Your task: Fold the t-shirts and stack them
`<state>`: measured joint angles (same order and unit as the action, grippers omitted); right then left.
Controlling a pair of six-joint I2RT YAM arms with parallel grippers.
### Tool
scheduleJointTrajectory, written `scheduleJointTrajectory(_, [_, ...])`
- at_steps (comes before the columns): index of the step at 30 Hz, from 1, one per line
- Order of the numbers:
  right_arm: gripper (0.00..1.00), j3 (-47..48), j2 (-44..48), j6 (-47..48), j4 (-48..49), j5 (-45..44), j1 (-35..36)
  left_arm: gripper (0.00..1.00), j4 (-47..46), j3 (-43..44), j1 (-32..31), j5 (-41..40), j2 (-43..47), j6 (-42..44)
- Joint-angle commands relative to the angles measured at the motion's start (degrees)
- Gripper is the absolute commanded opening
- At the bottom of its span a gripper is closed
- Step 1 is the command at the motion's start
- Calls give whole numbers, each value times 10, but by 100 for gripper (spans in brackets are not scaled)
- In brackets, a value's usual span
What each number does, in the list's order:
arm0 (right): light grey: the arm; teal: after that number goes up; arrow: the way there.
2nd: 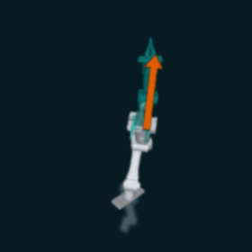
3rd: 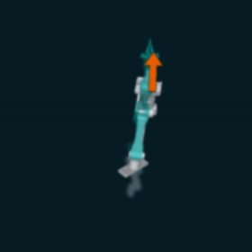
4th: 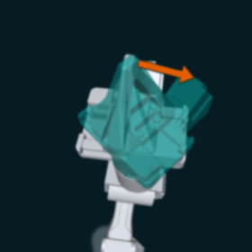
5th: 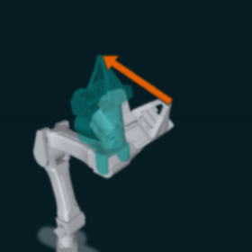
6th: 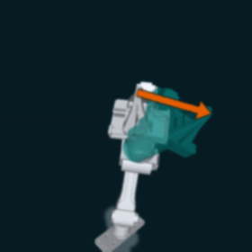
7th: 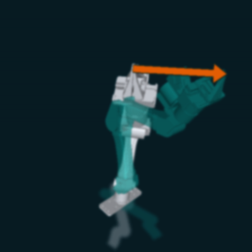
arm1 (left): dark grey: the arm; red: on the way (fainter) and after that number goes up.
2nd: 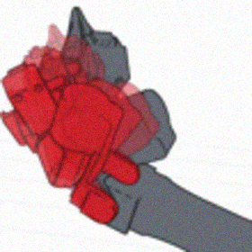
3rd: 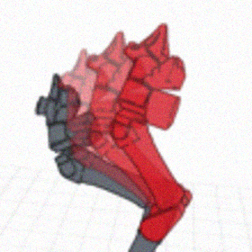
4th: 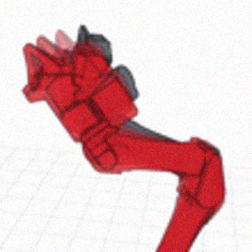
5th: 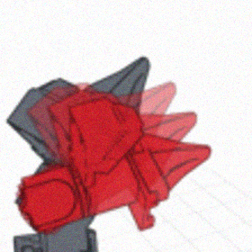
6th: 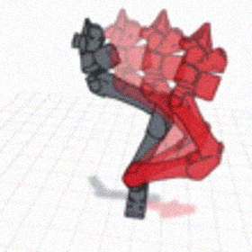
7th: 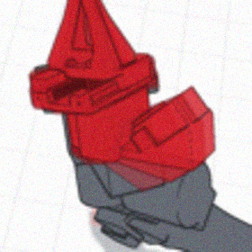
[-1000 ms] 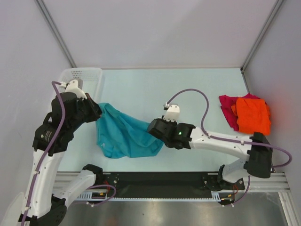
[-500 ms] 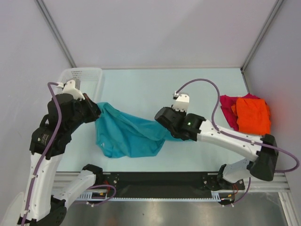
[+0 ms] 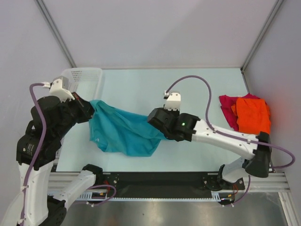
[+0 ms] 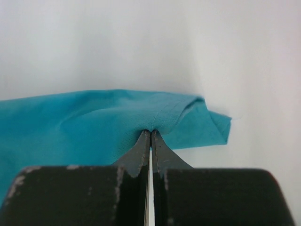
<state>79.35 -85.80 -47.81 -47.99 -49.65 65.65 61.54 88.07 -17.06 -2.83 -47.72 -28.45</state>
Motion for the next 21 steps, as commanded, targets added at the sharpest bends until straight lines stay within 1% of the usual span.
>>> scheduleJointTrajectory(1, [0, 69, 79, -69, -164, -147, 38, 0, 10, 39, 5, -23, -2, -19])
scheduleJointTrajectory(2, [0, 98, 91, -93, -199, -167, 56, 0, 12, 42, 5, -27, 3, -23])
scheduleJointTrajectory(3, [0, 115, 95, -139, -233, -199, 63, 0, 16, 44, 5, -31, 5, -27])
scheduleJointTrajectory(4, [0, 131, 97, -172, -310, -215, 73, 0, 24, 51, 6, -35, 7, -35])
scheduleJointTrajectory(5, [0, 168, 99, -201, -349, -230, 81, 0, 30, 57, 6, -38, 8, -39])
scheduleJointTrajectory(6, [0, 182, 100, -222, -386, -251, 93, 0, 35, 62, 5, -41, 10, -42])
scheduleJointTrajectory(9, [0, 196, 132, -218, -389, -272, 99, 0, 59, 87, 6, -59, 19, -55])
scheduleJointTrajectory(13, [0, 227, 143, -189, -390, -294, 101, 0, 110, 145, 5, -98, 32, -75])
scheduleJointTrajectory(17, [0, 259, 143, -167, -390, -318, 105, 0, 131, 180, 5, -145, 61, -87])
scheduleJointTrajectory(21, [0, 294, 153, -140, -387, -354, 112, 0, 142, 204, 6, -168, 76, -99])
